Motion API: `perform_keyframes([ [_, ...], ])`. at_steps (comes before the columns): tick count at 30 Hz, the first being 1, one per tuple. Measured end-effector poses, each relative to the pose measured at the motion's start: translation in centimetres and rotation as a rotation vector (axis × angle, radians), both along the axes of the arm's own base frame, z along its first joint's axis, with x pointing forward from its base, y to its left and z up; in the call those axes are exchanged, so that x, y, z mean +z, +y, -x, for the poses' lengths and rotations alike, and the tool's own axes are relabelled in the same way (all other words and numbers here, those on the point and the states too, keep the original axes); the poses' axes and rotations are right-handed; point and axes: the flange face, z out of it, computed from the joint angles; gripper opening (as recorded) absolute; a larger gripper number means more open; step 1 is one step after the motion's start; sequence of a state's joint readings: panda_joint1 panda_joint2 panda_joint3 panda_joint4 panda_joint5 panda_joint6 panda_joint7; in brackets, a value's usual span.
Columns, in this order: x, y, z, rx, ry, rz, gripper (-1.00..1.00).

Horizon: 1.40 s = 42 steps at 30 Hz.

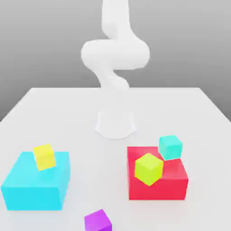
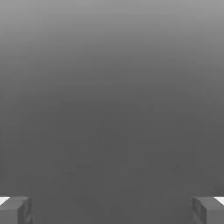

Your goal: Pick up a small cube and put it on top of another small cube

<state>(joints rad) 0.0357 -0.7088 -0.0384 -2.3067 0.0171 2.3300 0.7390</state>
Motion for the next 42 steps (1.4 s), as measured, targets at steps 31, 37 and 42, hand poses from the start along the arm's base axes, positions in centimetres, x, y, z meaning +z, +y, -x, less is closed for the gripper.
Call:
perform_keyframes([
  [31, -51.7, -3.7, -12.3, 0.447, 0.706, 0.211, 0.00],
  [37, -54.1, -3.7, -12.2, 0.447, 0.709, 0.210, -1.00],
  [42, -52.0, -3.7, -12.2, 0.448, 0.709, 0.211, -1.00],
])
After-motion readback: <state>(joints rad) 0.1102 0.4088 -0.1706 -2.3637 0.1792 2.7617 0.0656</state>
